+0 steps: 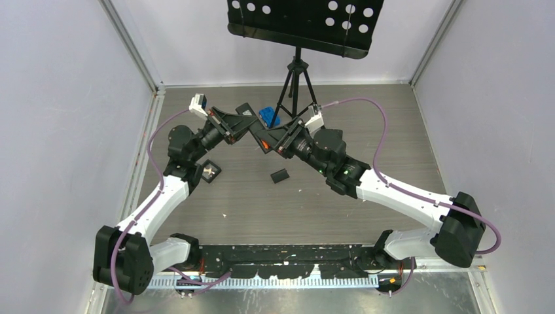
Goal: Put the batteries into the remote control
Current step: Load the battery into the remote control.
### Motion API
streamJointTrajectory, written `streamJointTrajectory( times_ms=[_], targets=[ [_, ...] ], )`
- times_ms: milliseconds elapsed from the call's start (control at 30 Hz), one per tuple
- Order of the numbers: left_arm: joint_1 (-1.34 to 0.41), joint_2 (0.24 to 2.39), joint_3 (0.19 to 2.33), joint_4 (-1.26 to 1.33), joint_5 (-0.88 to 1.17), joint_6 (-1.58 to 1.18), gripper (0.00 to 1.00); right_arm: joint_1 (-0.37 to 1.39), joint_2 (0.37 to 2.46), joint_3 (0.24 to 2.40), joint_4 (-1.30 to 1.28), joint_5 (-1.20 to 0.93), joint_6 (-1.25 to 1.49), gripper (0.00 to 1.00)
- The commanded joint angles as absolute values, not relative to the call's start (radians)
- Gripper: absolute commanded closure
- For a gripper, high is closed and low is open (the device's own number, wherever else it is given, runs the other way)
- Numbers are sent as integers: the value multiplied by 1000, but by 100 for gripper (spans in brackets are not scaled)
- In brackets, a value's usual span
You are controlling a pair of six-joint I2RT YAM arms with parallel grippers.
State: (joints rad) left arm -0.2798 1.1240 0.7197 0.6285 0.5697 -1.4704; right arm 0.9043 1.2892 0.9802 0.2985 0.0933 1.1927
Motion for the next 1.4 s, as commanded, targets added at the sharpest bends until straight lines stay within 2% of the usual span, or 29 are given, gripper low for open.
streamJointTrajectory(
  times_ms=[0,33,200,267,400,600,767,967,1100,1233,1333,1367],
  targets=[
    [-296,1117,781,693,627,-1494,100,909,1283,957,407,24,1127,73],
    [-296,1118,780,694,629,-1489,100,908,1281,954,416,15,1120,69],
    [-295,1121,765,699,630,-1455,100,892,1251,940,418,13,1135,40],
    [-296,1125,759,707,632,-1454,100,882,1239,926,429,14,1148,34],
    [-296,1134,750,724,635,-1455,100,861,1218,899,460,14,1179,32],
    [-296,1138,742,737,639,-1451,100,843,1192,845,514,13,1214,33],
    [-295,1142,739,739,638,-1450,100,837,1195,833,535,-46,1201,44],
    [-295,1144,739,739,637,-1453,100,836,1204,829,544,-109,1140,51],
    [-295,1144,743,732,644,-1456,100,836,1210,870,423,-110,1089,63],
    [-295,1149,749,727,657,-1460,100,837,1207,887,370,-91,1056,70],
    [-295,1155,751,728,662,-1454,100,831,1202,895,350,-87,1044,66],
    [-295,1158,752,727,664,-1449,100,827,1197,896,344,-88,1042,57]
  ],
)
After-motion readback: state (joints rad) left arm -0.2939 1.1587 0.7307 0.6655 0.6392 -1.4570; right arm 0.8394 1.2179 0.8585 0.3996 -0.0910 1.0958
